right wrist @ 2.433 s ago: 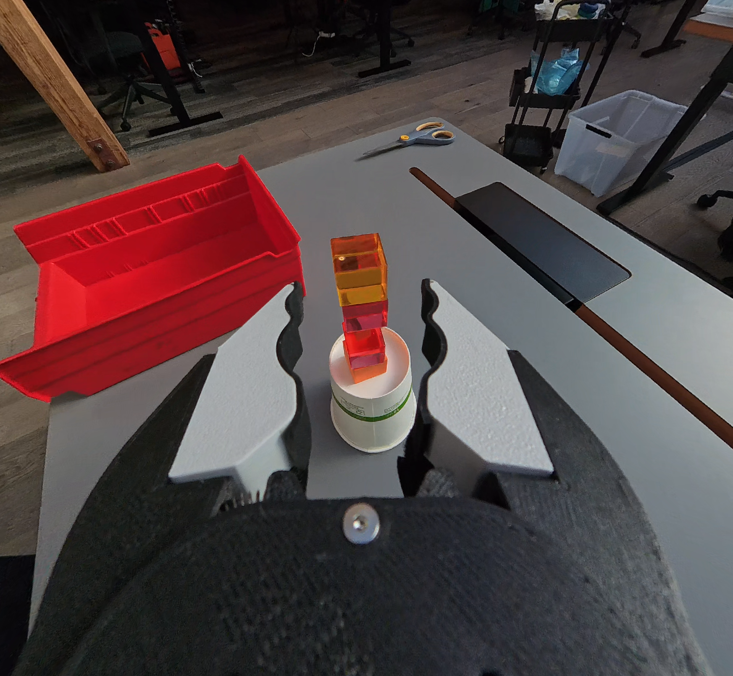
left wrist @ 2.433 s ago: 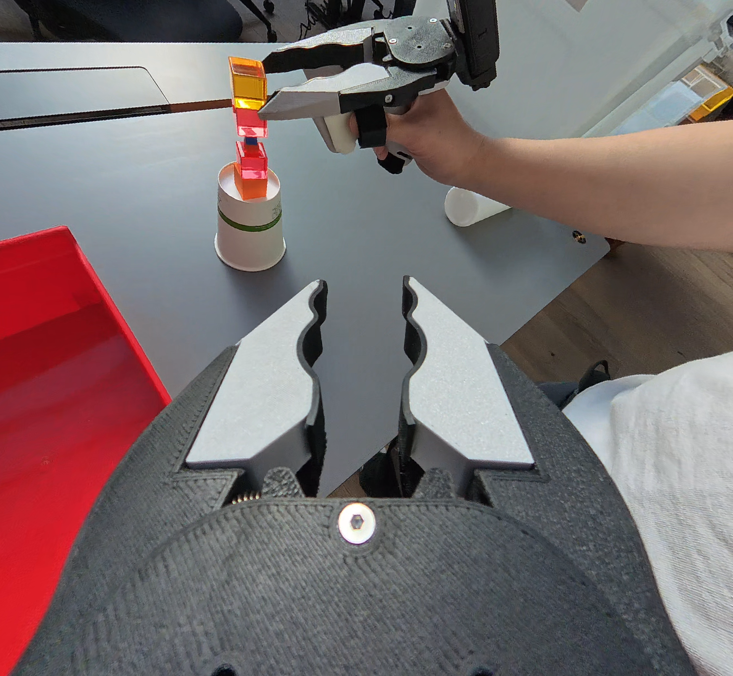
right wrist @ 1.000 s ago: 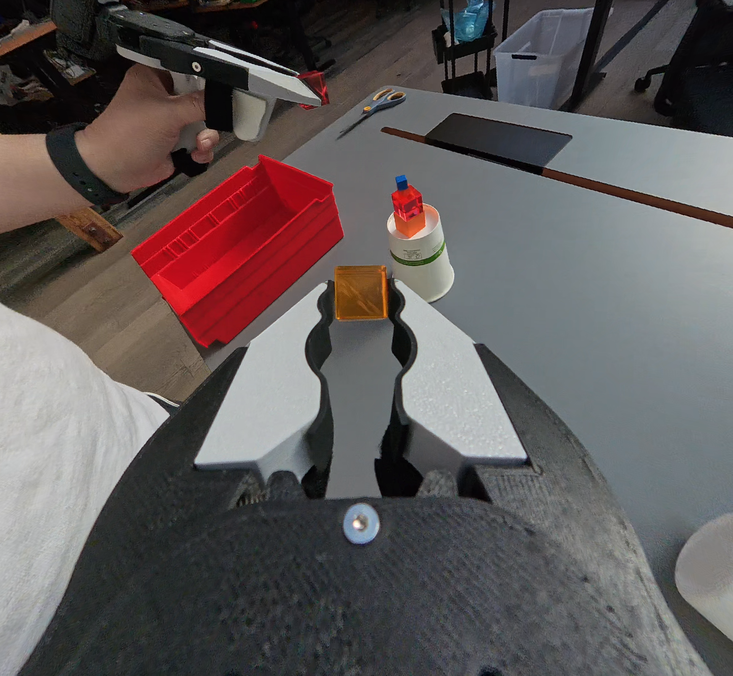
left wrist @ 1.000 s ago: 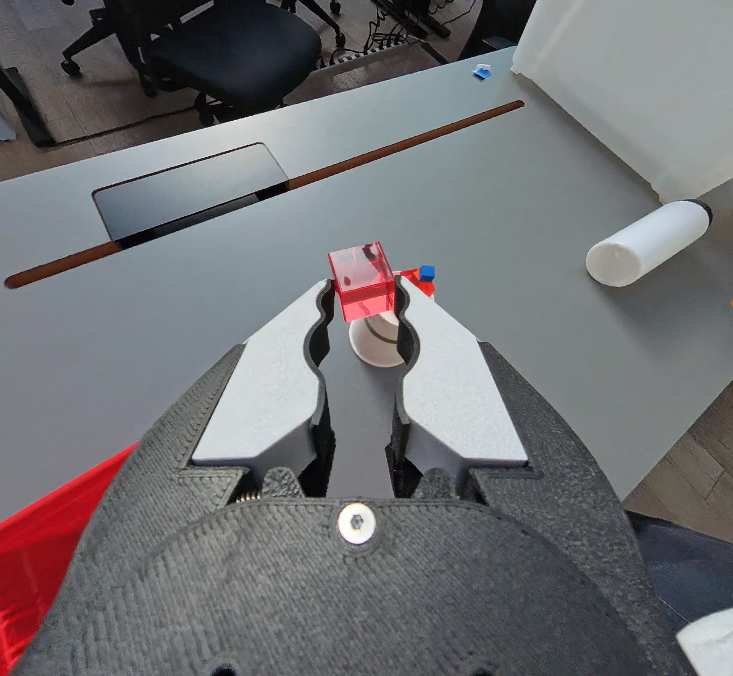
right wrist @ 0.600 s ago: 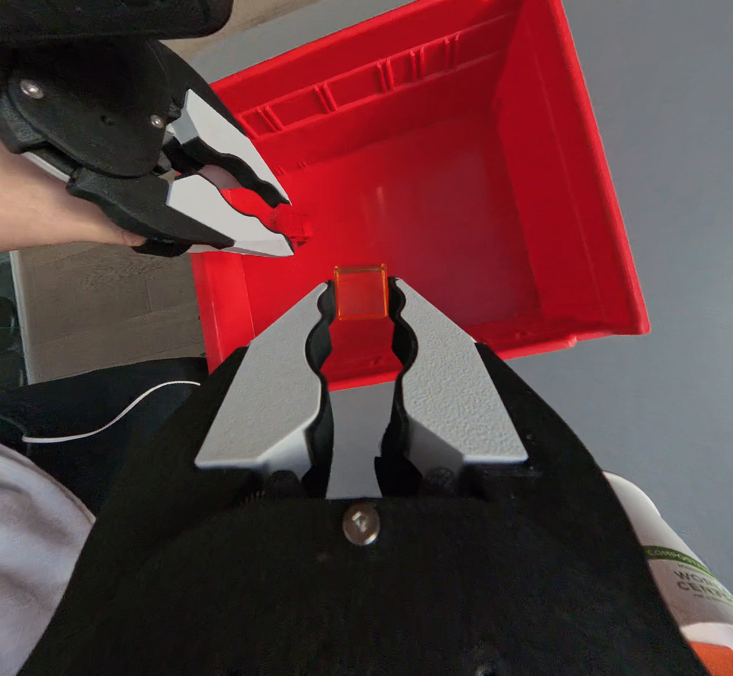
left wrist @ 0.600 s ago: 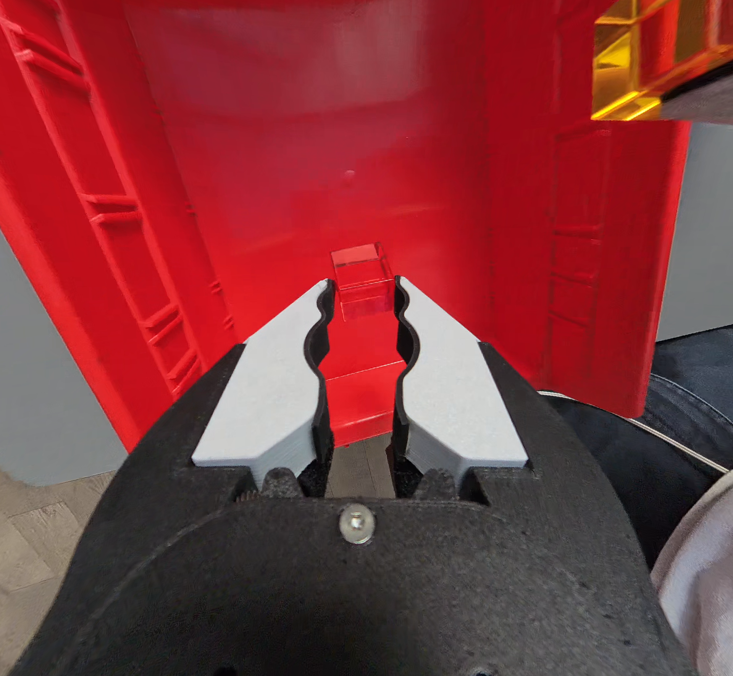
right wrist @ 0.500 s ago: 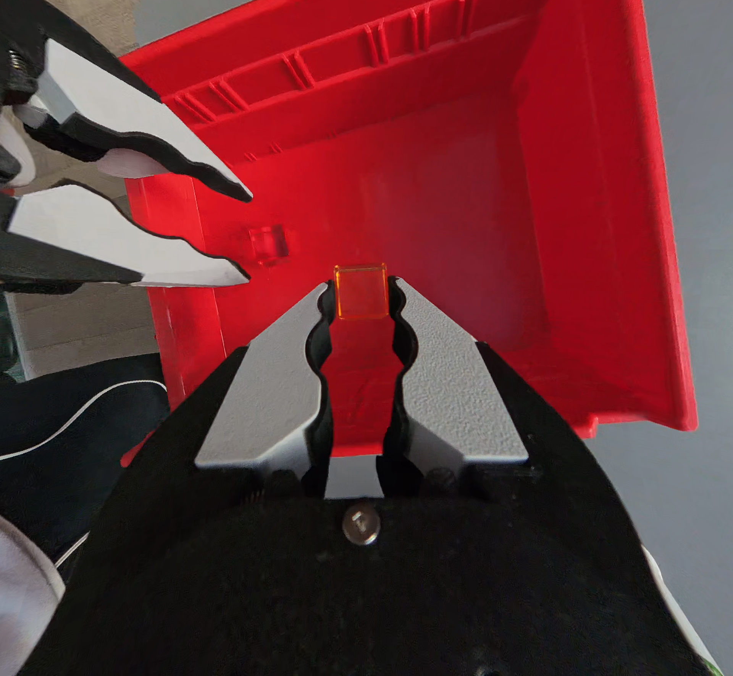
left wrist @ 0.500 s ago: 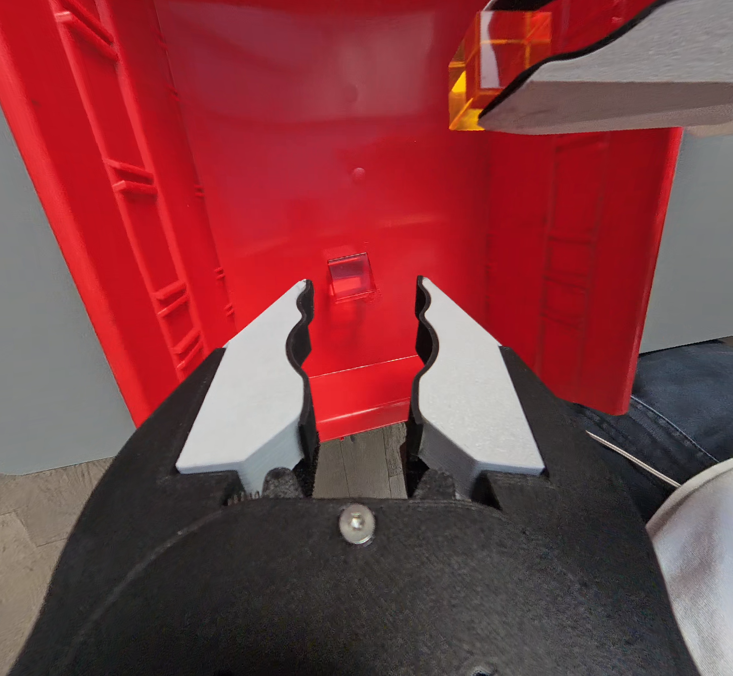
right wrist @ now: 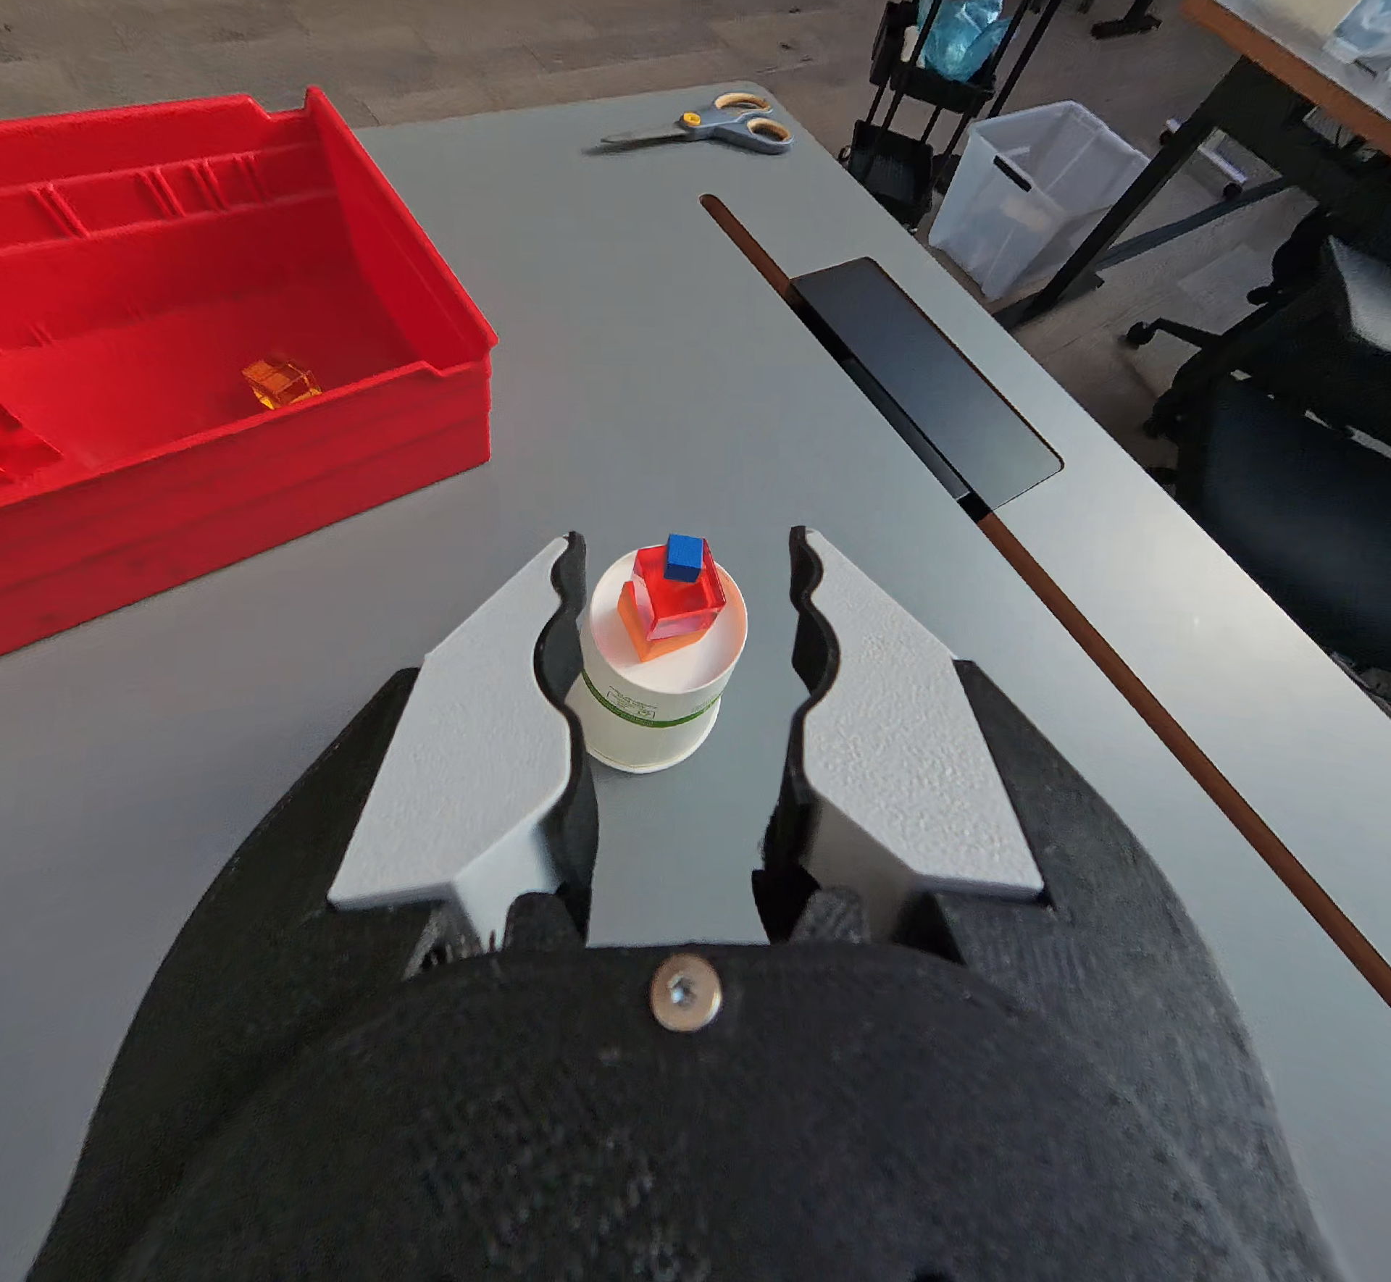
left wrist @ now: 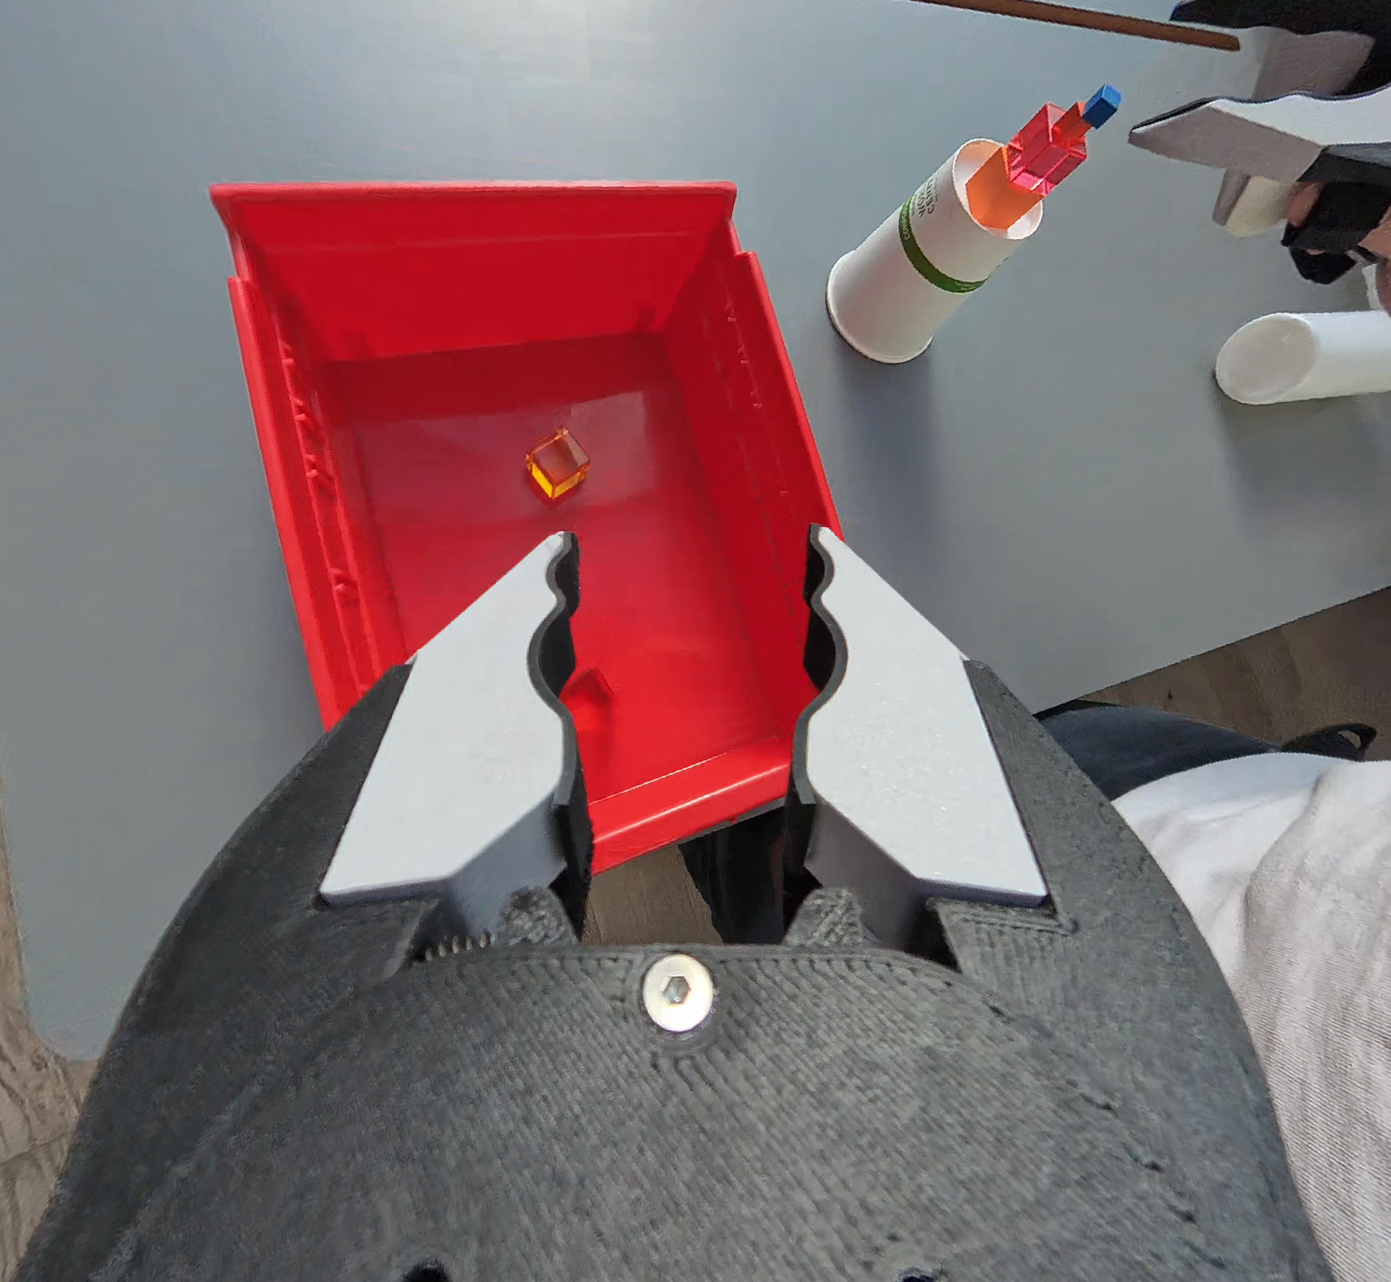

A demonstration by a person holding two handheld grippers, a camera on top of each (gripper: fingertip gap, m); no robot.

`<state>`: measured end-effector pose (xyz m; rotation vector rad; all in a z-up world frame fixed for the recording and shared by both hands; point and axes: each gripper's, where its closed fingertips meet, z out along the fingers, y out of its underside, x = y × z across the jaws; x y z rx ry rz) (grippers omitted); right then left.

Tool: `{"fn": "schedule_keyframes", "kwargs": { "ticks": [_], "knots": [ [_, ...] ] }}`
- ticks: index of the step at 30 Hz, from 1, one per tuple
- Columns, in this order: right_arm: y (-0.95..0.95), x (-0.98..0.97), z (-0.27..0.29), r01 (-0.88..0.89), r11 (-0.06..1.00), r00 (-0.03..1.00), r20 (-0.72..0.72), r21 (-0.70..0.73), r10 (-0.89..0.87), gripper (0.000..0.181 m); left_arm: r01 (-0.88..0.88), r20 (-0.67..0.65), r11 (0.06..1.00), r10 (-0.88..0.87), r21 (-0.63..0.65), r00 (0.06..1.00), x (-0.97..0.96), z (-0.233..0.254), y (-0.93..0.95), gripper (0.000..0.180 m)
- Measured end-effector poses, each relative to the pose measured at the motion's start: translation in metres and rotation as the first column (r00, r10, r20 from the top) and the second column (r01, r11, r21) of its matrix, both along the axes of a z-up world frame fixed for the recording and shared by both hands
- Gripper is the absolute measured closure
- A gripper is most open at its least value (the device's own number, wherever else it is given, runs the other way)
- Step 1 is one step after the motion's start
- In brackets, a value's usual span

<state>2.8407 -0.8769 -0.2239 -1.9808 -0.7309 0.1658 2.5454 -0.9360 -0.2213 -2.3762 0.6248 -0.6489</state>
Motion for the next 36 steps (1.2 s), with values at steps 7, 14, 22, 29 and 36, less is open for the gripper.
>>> {"fn": "schedule_keyframes", "kwargs": {
  "ticks": [7, 14, 22, 29, 36],
  "knots": [
    [0.008, -0.007, -0.018, -0.043, 0.998, 0.996, -0.076, -0.044, 0.040, 0.157, 0.361, -0.035, 0.927, -0.359, 0.100, 0.932, 0.114, 0.006, 0.044, 0.124],
    [-0.015, 0.007, 0.026, 0.017, 1.000, 0.986, -0.164, -0.014, -0.019, 0.172, 0.643, -0.072, 0.756, -0.640, 0.124, 0.765, 0.226, -0.024, 0.059, 0.106],
    [-0.136, 0.062, 0.029, 0.200, 0.969, 0.953, -0.199, -0.145, -0.227, 0.172, 0.912, -0.206, 0.383, -0.890, 0.145, 0.406, 0.305, -0.051, 0.064, 0.113],
    [-0.191, 0.086, 0.000, 0.350, 0.900, 0.883, -0.229, -0.259, -0.410, 0.172, 0.984, -0.254, 0.160, -0.952, 0.075, 0.174, 0.311, -0.063, 0.050, 0.130],
    [-0.185, 0.075, 0.001, 0.326, 0.908, 0.899, -0.211, -0.262, -0.384, 0.172, 0.987, -0.237, 0.141, -0.959, 0.079, 0.156, 0.309, -0.062, 0.047, 0.152]
  ]
}}
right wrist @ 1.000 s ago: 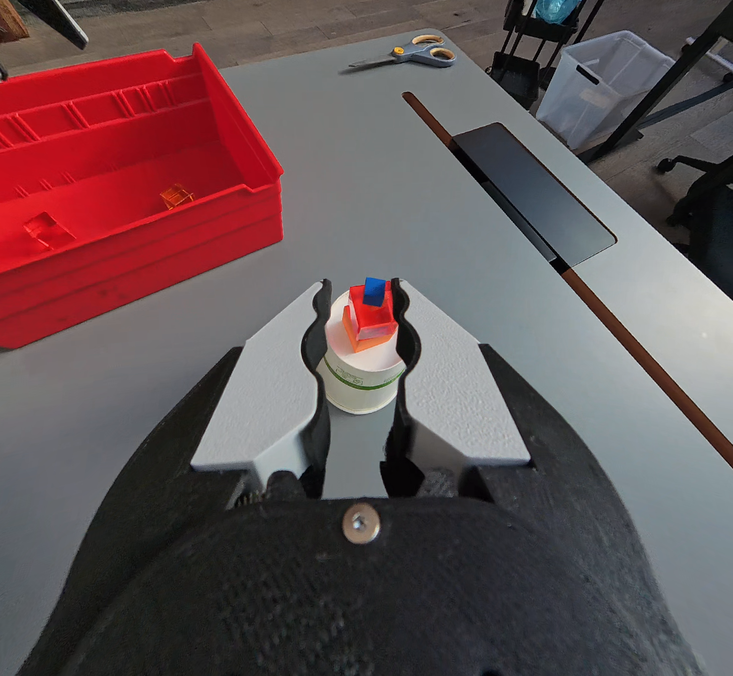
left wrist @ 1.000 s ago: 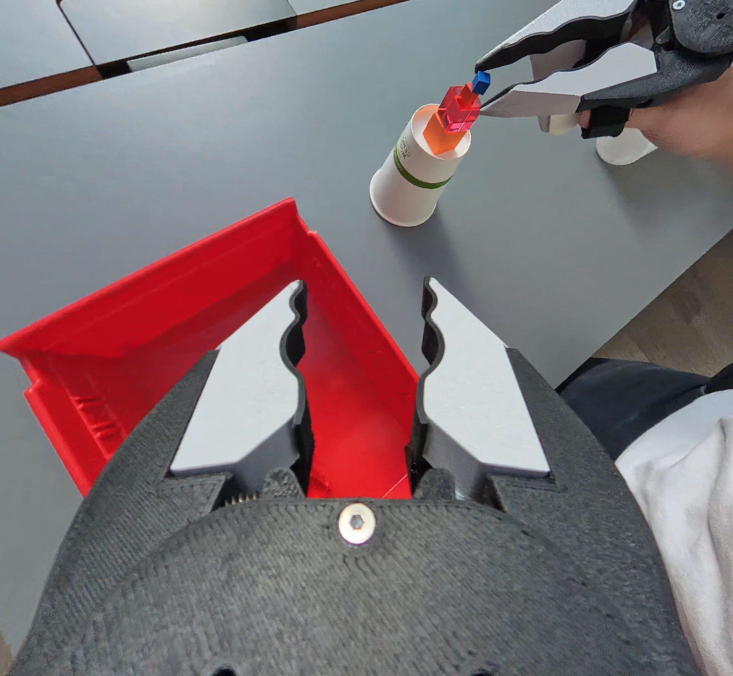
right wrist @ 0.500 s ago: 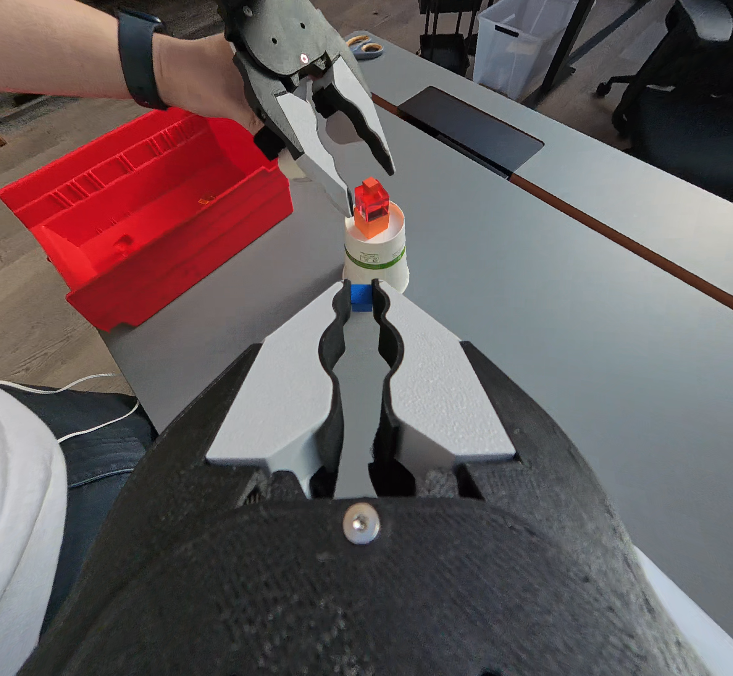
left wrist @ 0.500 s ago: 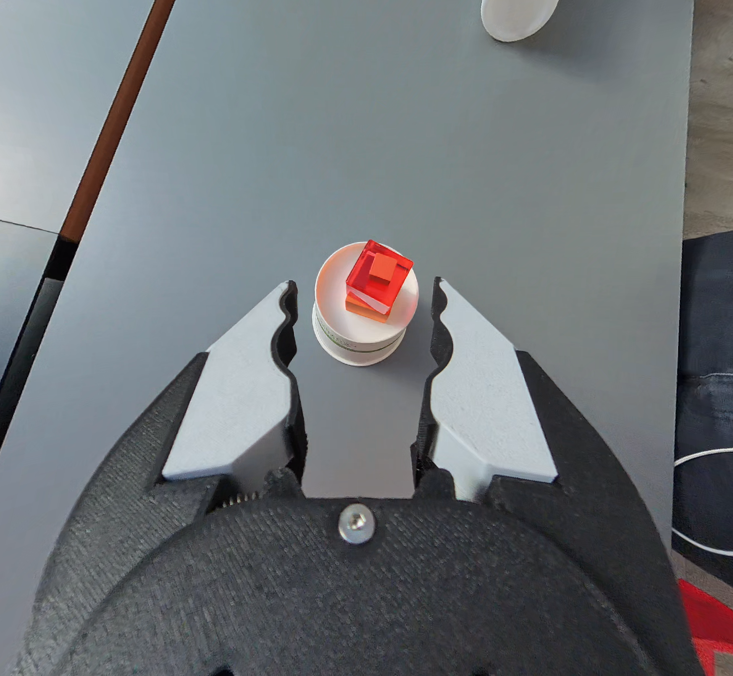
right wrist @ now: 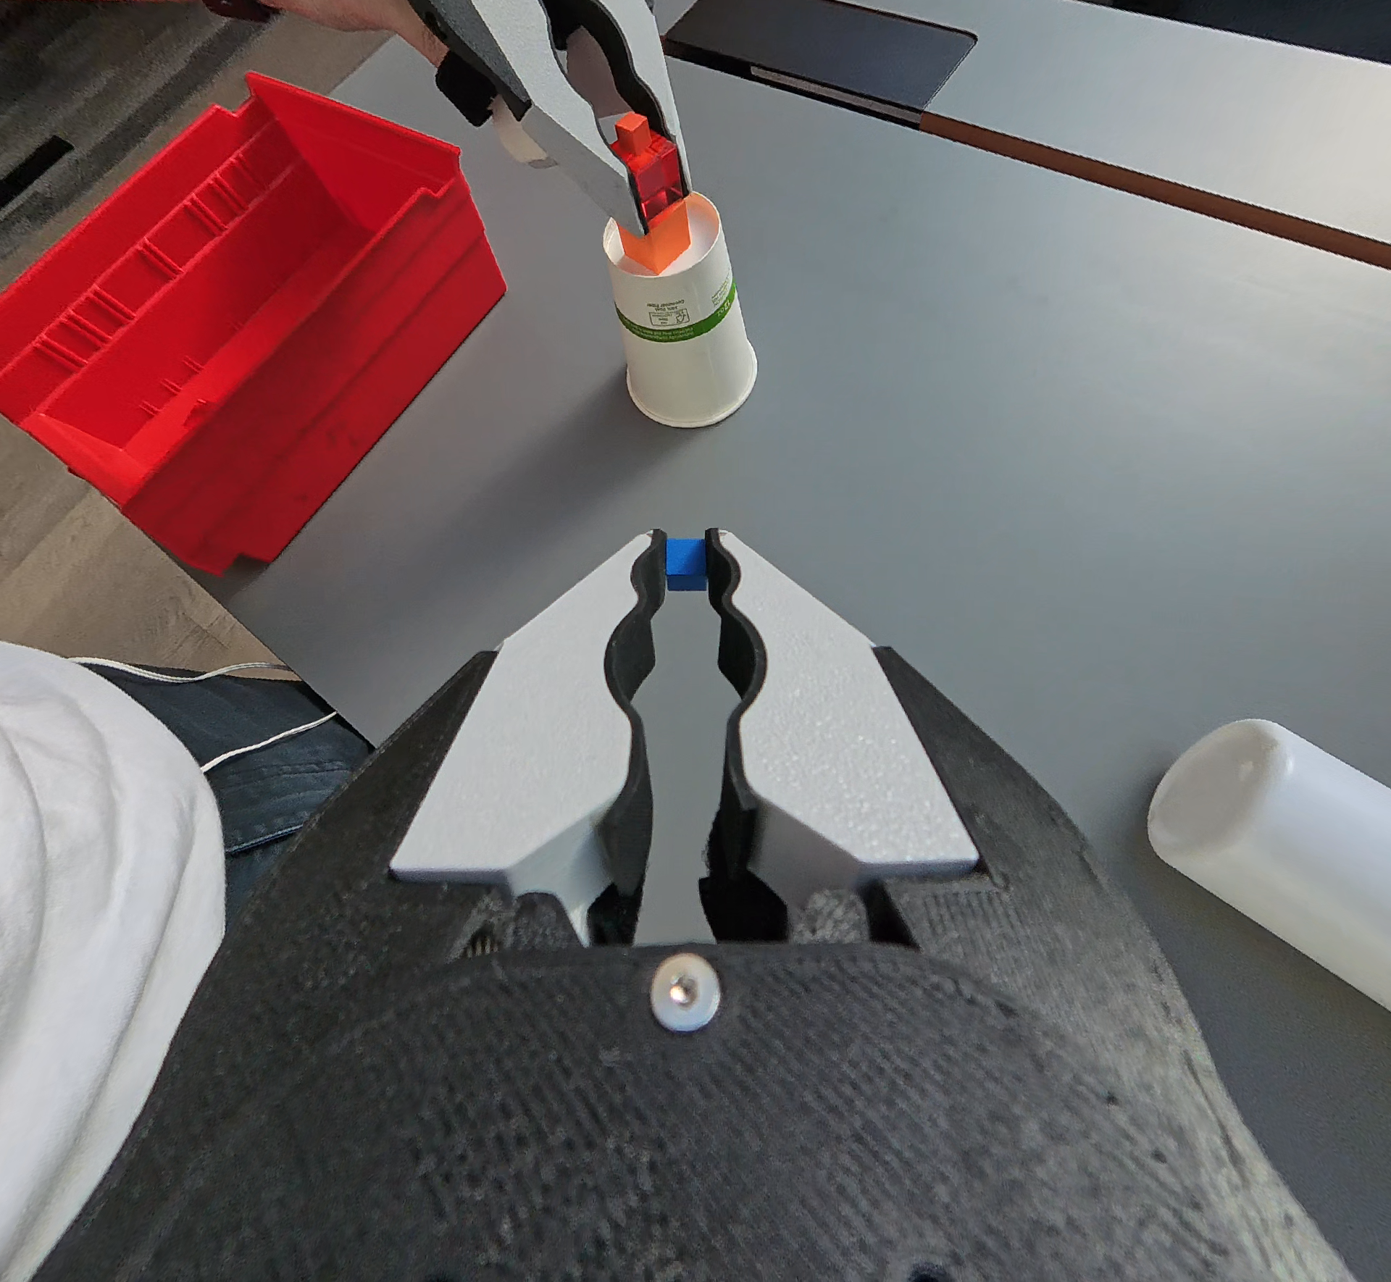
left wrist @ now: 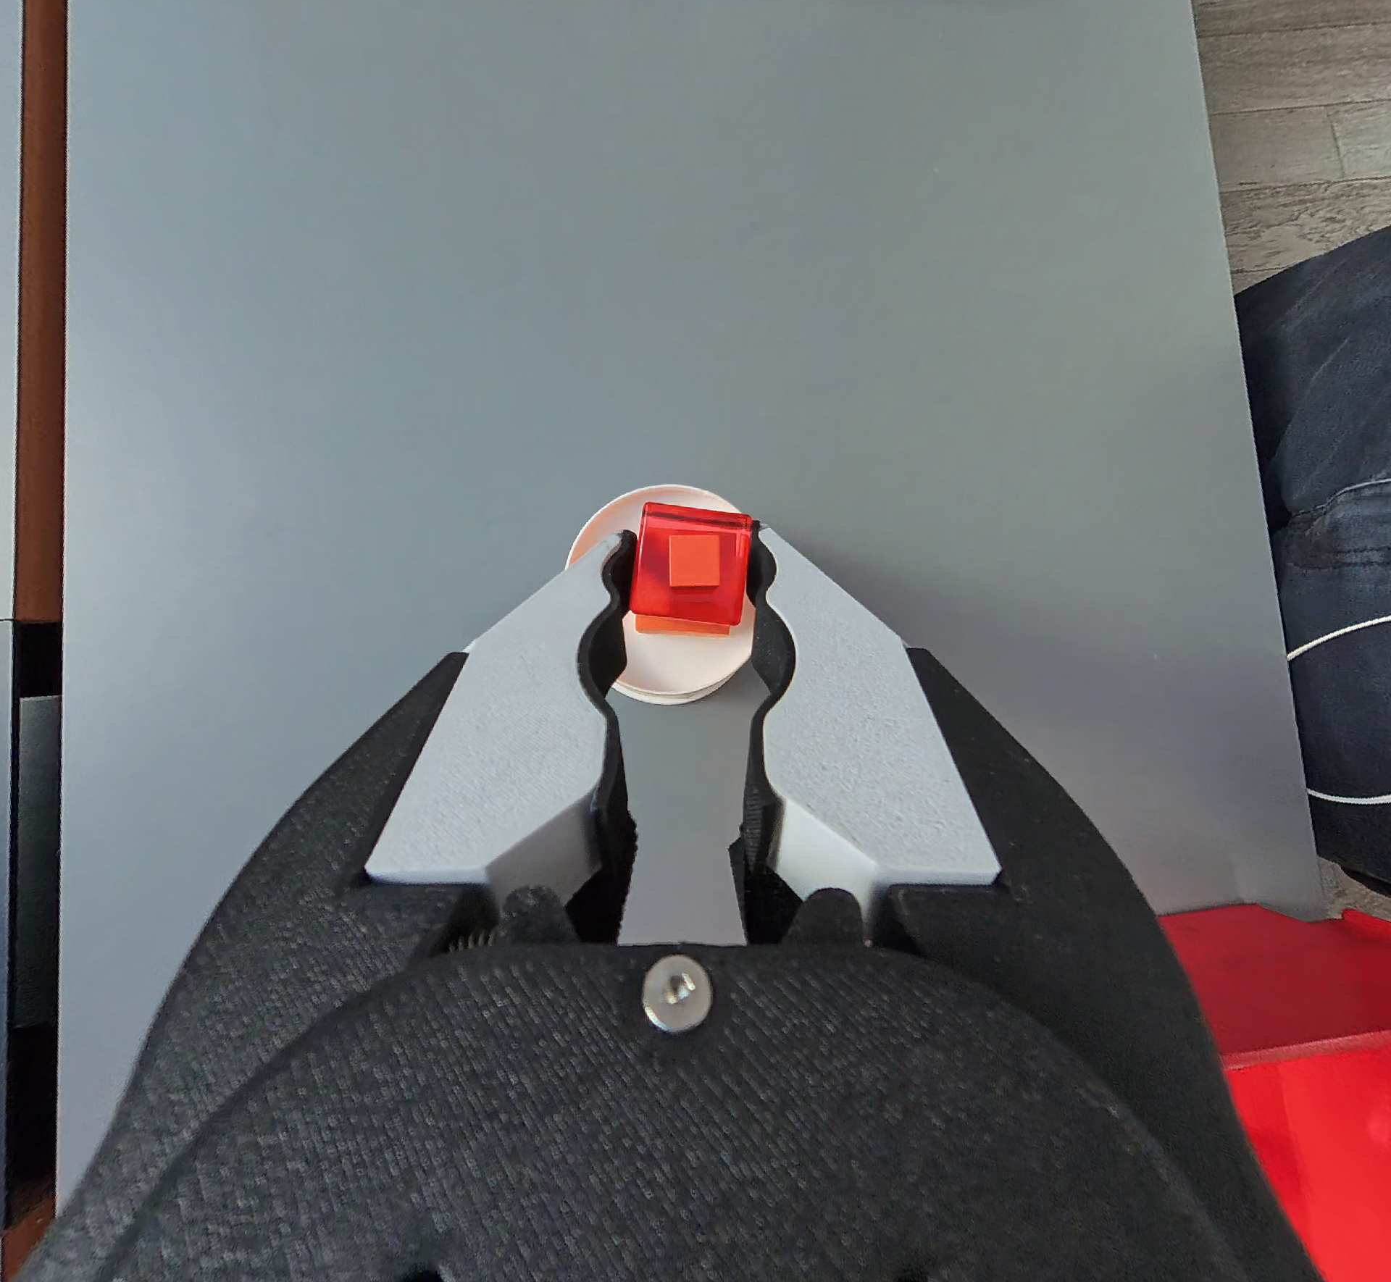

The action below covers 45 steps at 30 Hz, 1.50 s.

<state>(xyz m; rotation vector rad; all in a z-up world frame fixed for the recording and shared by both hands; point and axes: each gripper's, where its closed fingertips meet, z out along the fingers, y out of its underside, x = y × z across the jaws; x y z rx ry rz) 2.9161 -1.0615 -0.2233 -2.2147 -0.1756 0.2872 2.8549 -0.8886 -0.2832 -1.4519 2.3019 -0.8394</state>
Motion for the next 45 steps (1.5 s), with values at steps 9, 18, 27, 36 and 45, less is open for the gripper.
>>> {"fn": "schedule_keyframes", "kwargs": {
  "ticks": [9, 18, 27, 36, 45],
  "knots": [
    [0.090, -0.120, 0.055, -0.371, 0.920, 0.922, -0.064, 0.127, 0.381, 0.172, -0.293, 0.118, 0.956, 0.294, -0.023, 0.949, -0.093, 0.076, 0.009, 0.153],
    [0.160, -0.307, -0.036, -0.747, 0.664, 0.655, -0.198, -0.031, 0.729, 0.168, -0.773, -0.203, 0.634, 0.761, 0.025, 0.617, -0.309, -0.043, -0.036, 0.152],
    [0.184, -0.185, 0.008, -0.508, 0.849, 0.862, 0.095, 0.148, 0.499, 0.137, -0.930, -0.107, 0.359, 0.924, -0.081, 0.366, -0.348, -0.020, -0.028, 0.111],
    [0.188, -0.079, -0.072, -0.473, 0.877, 0.854, 0.200, -0.089, 0.481, 0.132, -0.949, -0.116, 0.314, 0.942, -0.039, 0.316, -0.373, -0.002, -0.028, 0.119],
    [0.190, -0.155, 0.009, -0.558, 0.819, 0.830, 0.105, 0.130, 0.548, 0.156, -0.980, -0.084, 0.177, 0.979, -0.095, 0.185, -0.385, 0.020, -0.040, 0.124]
  ]
}}
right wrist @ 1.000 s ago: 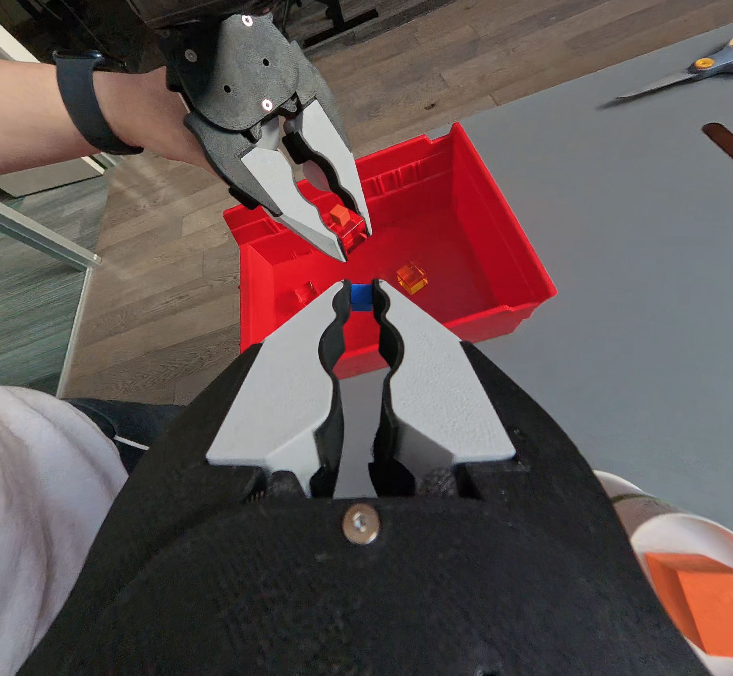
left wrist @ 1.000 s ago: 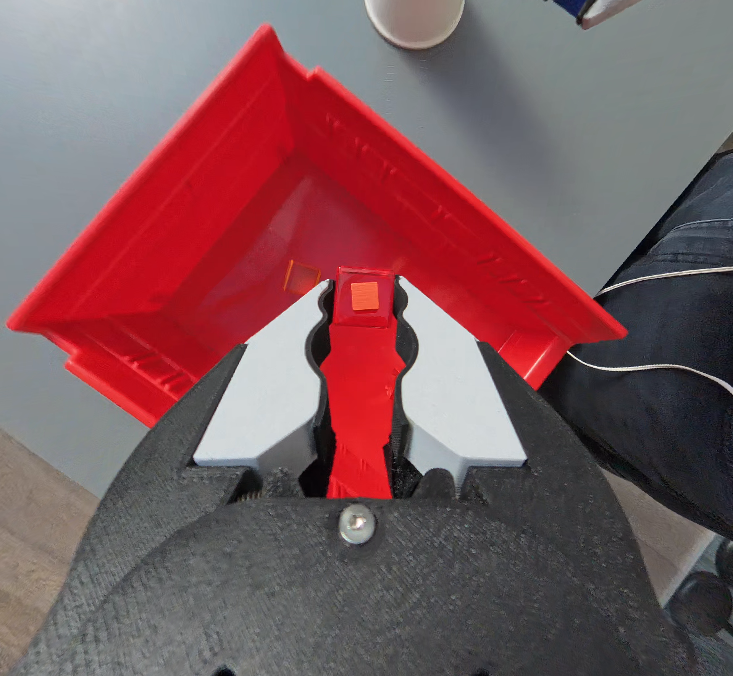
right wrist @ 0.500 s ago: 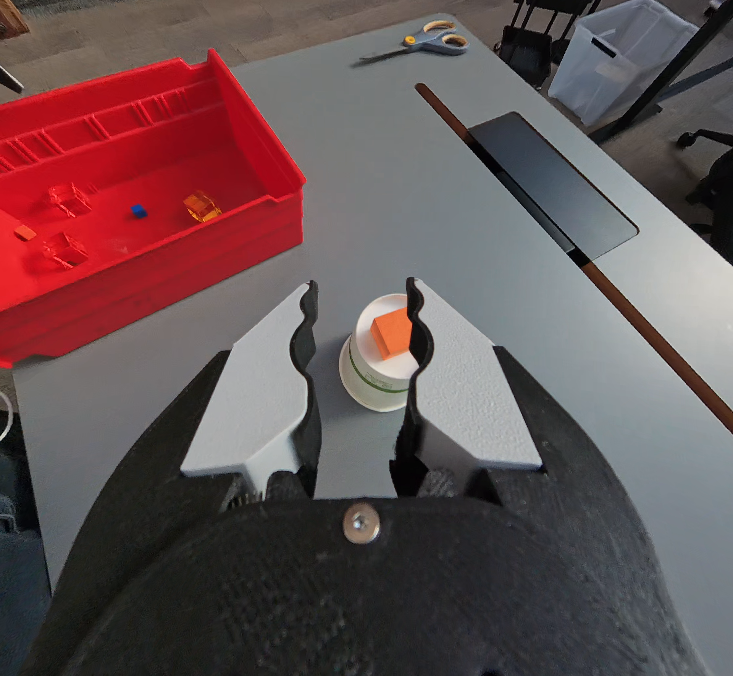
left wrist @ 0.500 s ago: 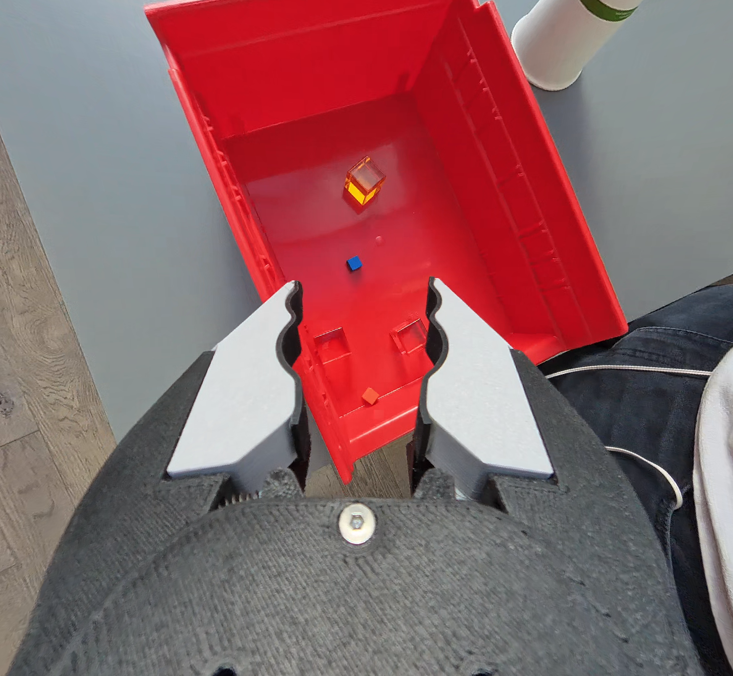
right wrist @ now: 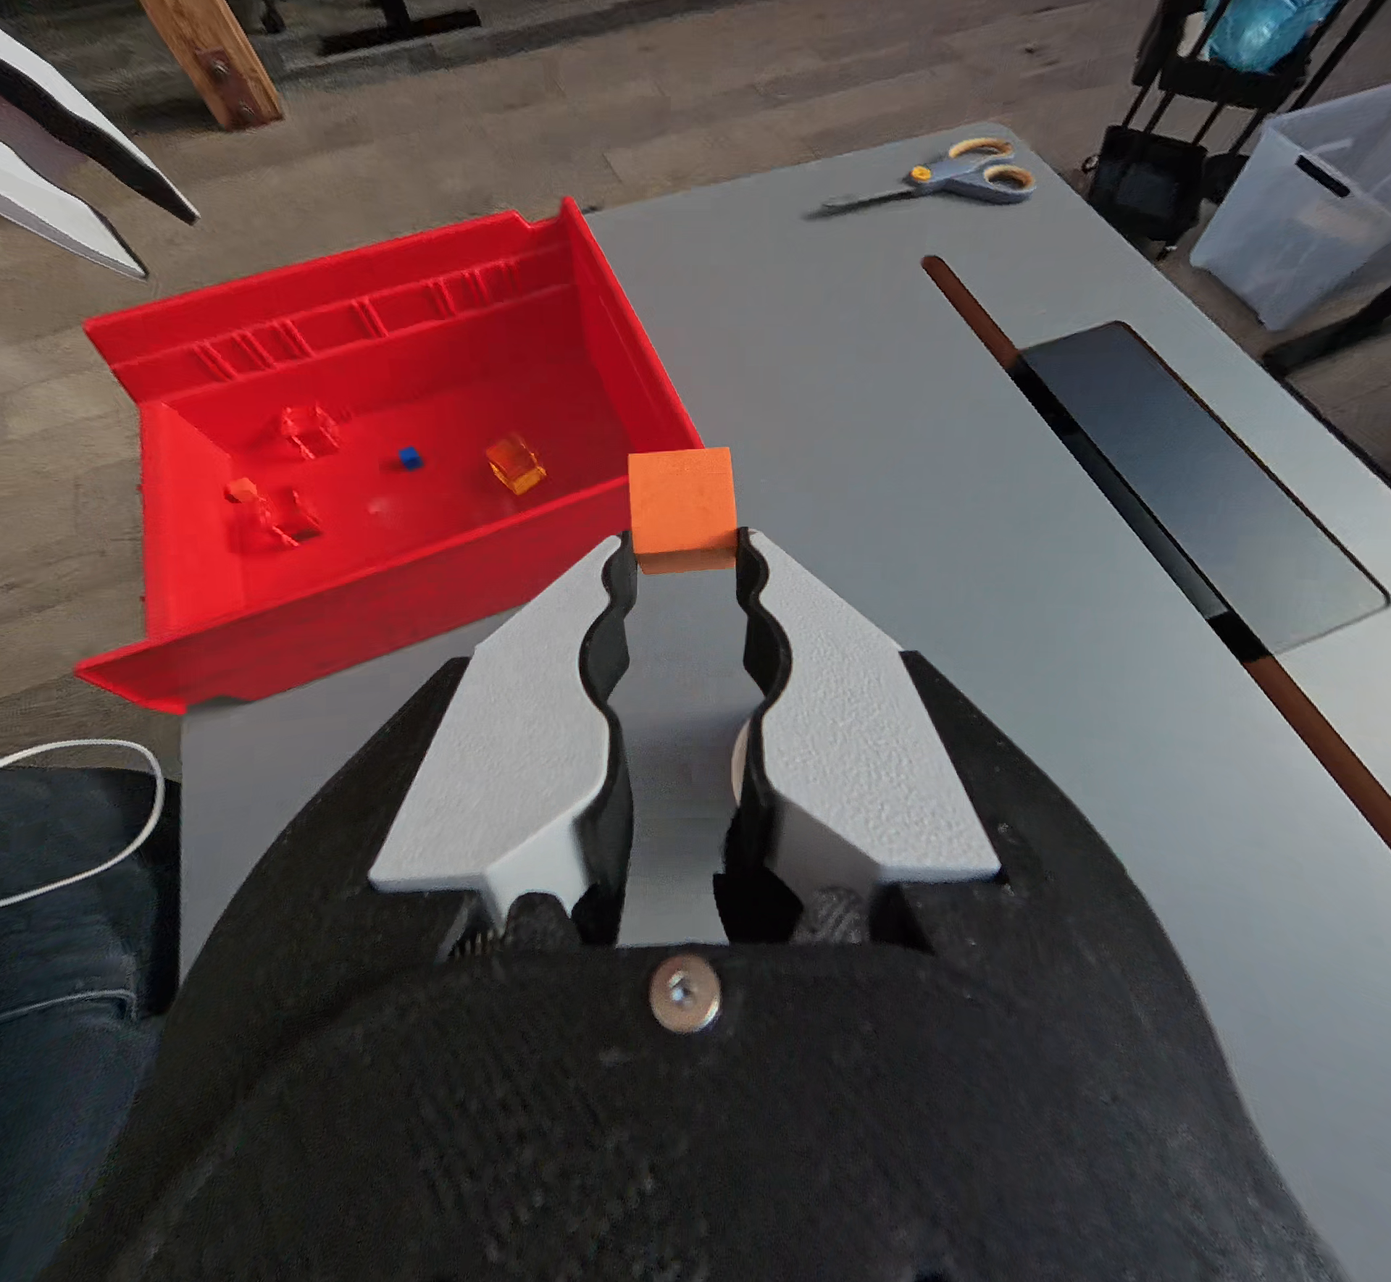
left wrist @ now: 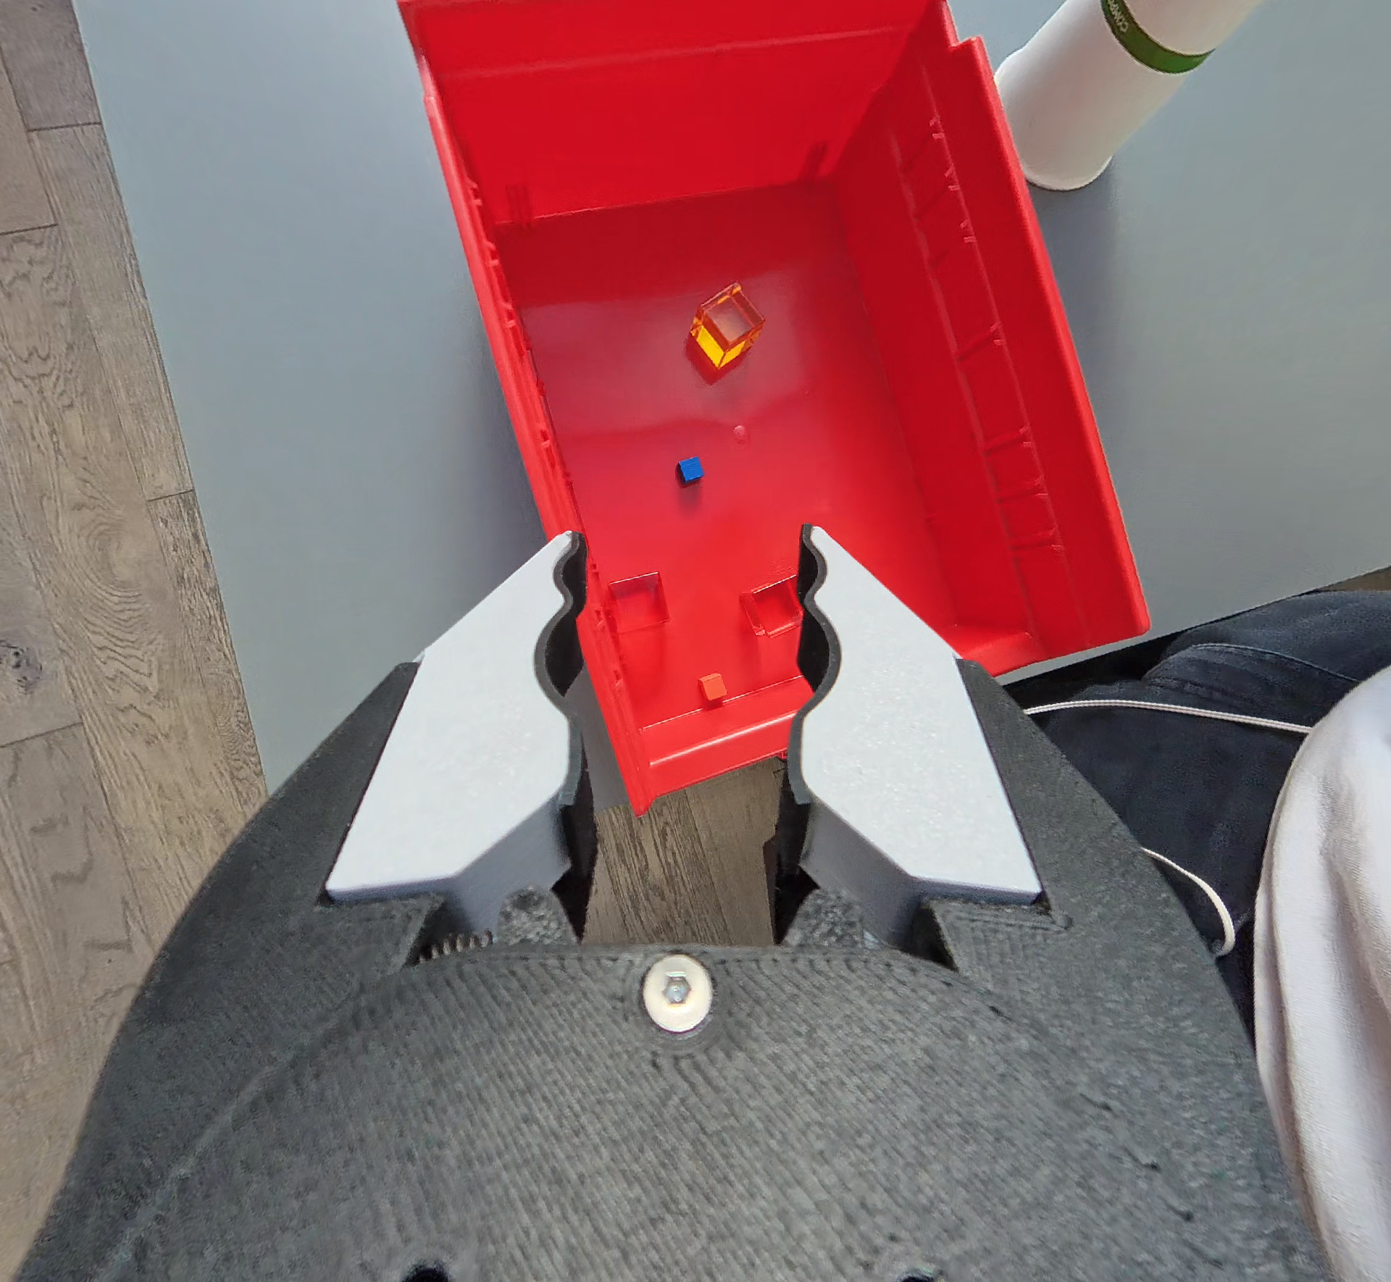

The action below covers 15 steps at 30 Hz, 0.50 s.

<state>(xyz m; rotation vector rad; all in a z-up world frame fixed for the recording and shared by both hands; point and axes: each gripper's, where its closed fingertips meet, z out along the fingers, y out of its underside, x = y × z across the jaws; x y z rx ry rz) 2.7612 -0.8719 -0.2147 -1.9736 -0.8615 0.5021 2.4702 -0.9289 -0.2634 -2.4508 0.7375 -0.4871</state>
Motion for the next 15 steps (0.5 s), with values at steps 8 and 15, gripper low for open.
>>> {"fn": "schedule_keyframes", "kwargs": {
  "ticks": [8, 15],
  "knots": [
    [-0.015, -0.125, -0.044, 0.021, 0.979, 0.999, -0.031, -0.204, -0.028, 0.093, -0.167, 0.028, 0.977, 0.173, -0.135, 0.985, -0.045, -0.037, 0.024, 0.121],
    [-0.058, -0.111, -0.102, 0.284, 0.809, 0.941, -0.011, -0.515, -0.337, 0.099, -0.082, -0.047, 0.923, 0.069, -0.376, 0.997, -0.027, -0.091, 0.019, 0.142]
  ]
}}
